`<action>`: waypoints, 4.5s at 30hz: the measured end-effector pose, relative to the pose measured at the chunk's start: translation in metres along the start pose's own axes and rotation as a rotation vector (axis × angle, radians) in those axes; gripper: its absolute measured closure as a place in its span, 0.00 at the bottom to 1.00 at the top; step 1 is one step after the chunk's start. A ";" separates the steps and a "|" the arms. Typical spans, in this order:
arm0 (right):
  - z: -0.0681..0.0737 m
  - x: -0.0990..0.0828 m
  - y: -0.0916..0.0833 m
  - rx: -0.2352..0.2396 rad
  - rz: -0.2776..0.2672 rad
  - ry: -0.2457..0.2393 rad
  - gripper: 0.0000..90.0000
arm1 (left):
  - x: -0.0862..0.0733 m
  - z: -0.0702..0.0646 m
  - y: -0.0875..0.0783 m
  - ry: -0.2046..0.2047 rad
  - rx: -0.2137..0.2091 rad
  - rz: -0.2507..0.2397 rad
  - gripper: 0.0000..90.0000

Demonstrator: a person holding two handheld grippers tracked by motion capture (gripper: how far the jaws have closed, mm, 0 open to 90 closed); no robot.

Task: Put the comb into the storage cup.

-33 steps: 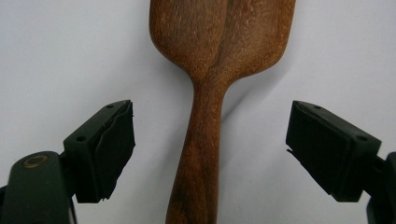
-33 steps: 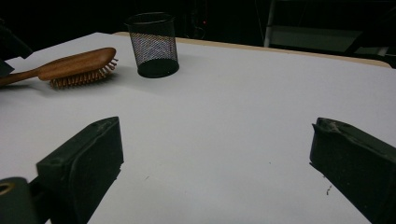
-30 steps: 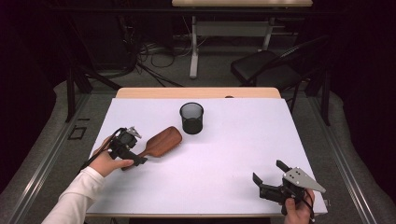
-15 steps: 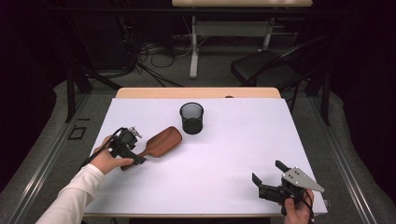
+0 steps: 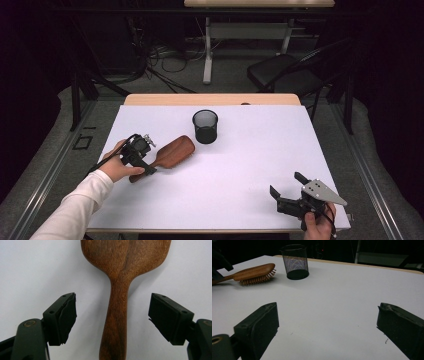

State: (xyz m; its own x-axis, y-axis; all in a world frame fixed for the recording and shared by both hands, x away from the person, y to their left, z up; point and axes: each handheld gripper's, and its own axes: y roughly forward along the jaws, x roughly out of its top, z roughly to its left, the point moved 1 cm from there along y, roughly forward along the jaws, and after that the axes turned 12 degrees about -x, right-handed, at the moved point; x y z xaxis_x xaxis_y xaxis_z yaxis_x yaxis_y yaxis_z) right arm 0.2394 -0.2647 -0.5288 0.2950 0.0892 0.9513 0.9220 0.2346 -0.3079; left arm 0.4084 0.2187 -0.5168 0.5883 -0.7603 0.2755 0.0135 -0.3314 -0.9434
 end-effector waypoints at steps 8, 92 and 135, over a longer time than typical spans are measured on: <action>0.000 0.000 0.000 0.003 0.001 0.001 0.04 | 0.003 -0.002 0.003 0.018 0.017 0.020 0.29; 0.000 -0.002 0.001 0.013 0.014 -0.006 0.09 | 0.019 -0.005 0.026 0.055 0.043 0.110 0.78; 0.000 -0.002 0.001 0.014 0.020 0.001 0.10 | 0.010 -0.002 0.020 0.014 -0.023 0.012 0.80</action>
State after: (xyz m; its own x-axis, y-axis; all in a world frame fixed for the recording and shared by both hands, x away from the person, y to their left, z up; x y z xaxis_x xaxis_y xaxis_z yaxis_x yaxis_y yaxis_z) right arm 0.2403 -0.2649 -0.5313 0.3137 0.0930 0.9450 0.9124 0.2461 -0.3271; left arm 0.4132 0.2033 -0.5329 0.5772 -0.7717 0.2671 -0.0123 -0.3353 -0.9420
